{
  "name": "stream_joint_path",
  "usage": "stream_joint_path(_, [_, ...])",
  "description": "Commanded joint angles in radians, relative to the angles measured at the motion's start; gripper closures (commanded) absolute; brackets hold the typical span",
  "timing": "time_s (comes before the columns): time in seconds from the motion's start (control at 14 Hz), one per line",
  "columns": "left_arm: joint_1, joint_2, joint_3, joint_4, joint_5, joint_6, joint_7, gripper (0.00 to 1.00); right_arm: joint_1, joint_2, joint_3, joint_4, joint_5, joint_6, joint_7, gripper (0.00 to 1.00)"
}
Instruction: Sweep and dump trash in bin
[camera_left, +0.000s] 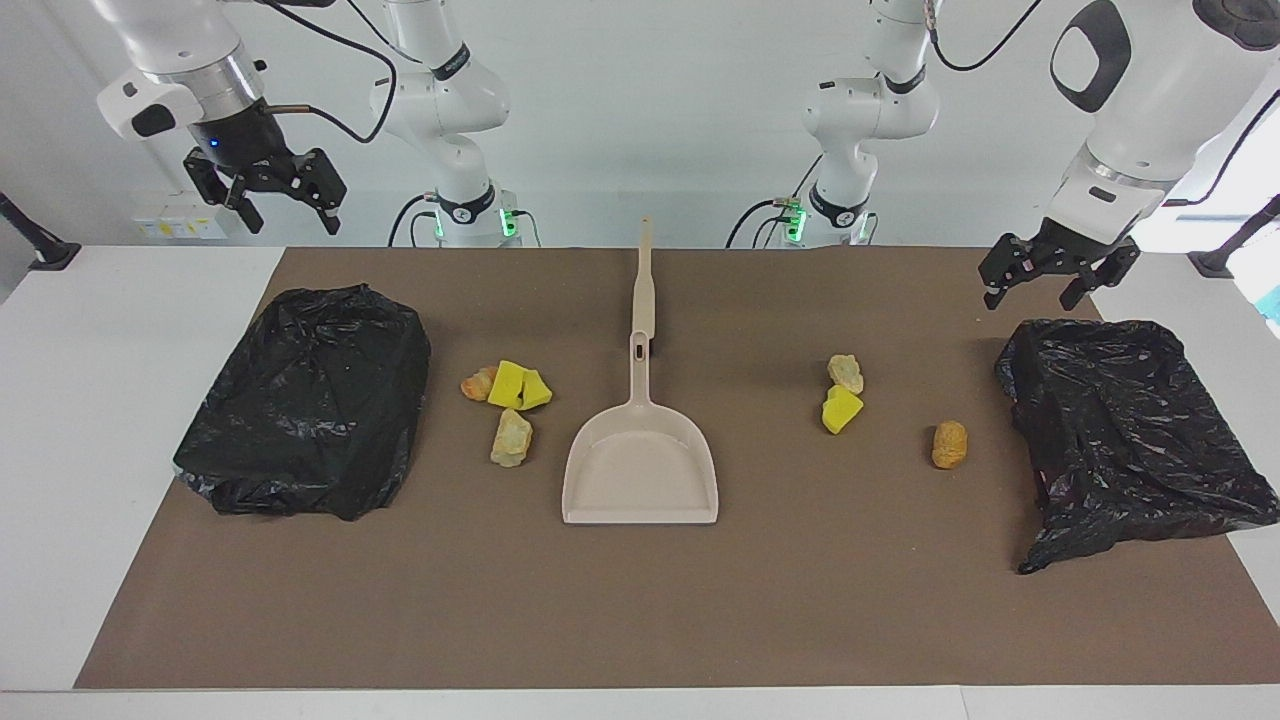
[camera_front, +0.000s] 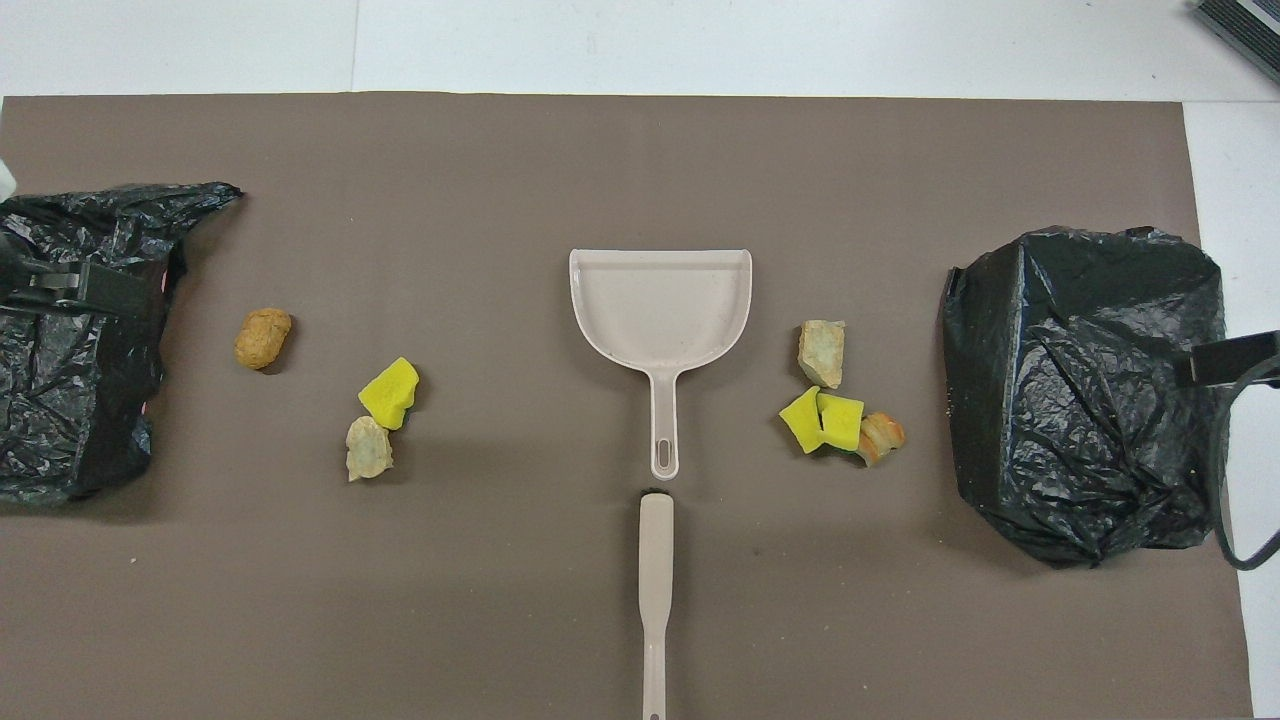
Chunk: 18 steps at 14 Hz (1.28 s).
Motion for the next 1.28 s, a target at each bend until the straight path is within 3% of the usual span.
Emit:
stream_joint_path(0.0, [0.002,-0.022,0.0,-0.024,0.009,-0.01,0.003,0.0,-0.003,0.007,0.008,0.013,-0.041,-0.004,-0.047,0.0])
stream_joint_path(1.21, [0.003,-0.03,0.0,-0.034,0.007,-0.017,-0.002,0.0,0.002,-0.001,0.003,0.011,-0.031,-0.014,-0.048,0.0])
